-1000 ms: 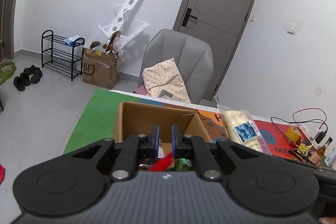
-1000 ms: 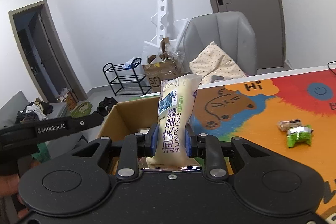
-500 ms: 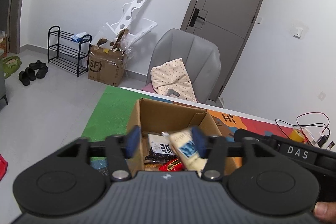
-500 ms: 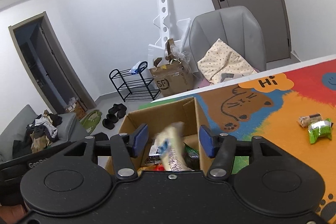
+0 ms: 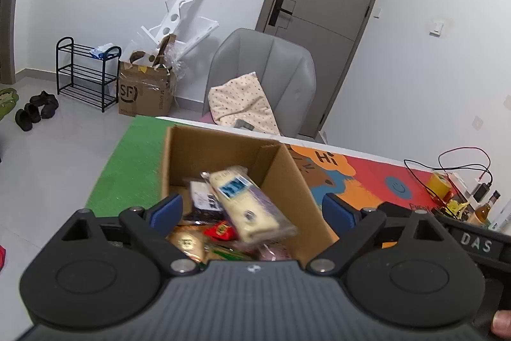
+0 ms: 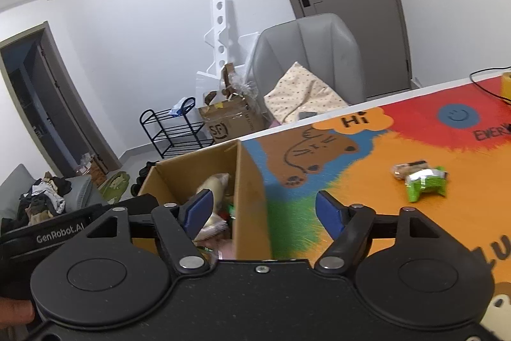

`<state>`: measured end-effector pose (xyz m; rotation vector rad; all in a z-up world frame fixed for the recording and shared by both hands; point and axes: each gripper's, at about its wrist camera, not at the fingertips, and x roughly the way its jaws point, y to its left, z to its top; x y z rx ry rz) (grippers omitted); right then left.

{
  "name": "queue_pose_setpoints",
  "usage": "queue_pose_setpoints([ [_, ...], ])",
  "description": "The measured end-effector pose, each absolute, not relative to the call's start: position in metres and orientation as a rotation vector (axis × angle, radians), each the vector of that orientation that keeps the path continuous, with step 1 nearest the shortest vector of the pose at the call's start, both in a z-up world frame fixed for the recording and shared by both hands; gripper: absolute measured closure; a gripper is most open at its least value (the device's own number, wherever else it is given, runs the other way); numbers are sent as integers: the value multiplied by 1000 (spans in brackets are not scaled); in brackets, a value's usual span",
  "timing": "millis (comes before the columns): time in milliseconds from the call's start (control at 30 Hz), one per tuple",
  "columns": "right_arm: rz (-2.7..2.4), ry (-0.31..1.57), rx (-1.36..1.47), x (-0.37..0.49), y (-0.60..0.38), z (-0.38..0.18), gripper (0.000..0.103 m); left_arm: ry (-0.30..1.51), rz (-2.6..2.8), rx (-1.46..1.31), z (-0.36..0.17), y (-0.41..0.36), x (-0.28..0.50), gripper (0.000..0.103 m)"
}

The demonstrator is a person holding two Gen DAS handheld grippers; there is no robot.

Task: Organize snacks
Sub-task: 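Open both tools to drop the red packet and cake pack into the box, then move both tools back toward the green foil packet and small clear packet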

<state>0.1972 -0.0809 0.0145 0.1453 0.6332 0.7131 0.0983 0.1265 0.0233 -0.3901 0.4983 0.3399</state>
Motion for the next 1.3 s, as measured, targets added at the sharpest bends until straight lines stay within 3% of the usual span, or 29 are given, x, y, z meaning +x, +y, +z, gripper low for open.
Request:
queue_pose_setpoints([
  [233, 675, 624, 162, 199, -113, 15, 21, 505, 319, -375, 26, 103, 108, 5],
  [800, 577, 613, 201, 207, -180, 7, 3, 559, 228, -321, 23, 44, 133, 4],
  [1300, 483, 625, 257, 219, -235, -8, 0, 563, 162, -293, 18, 2, 155, 3],
])
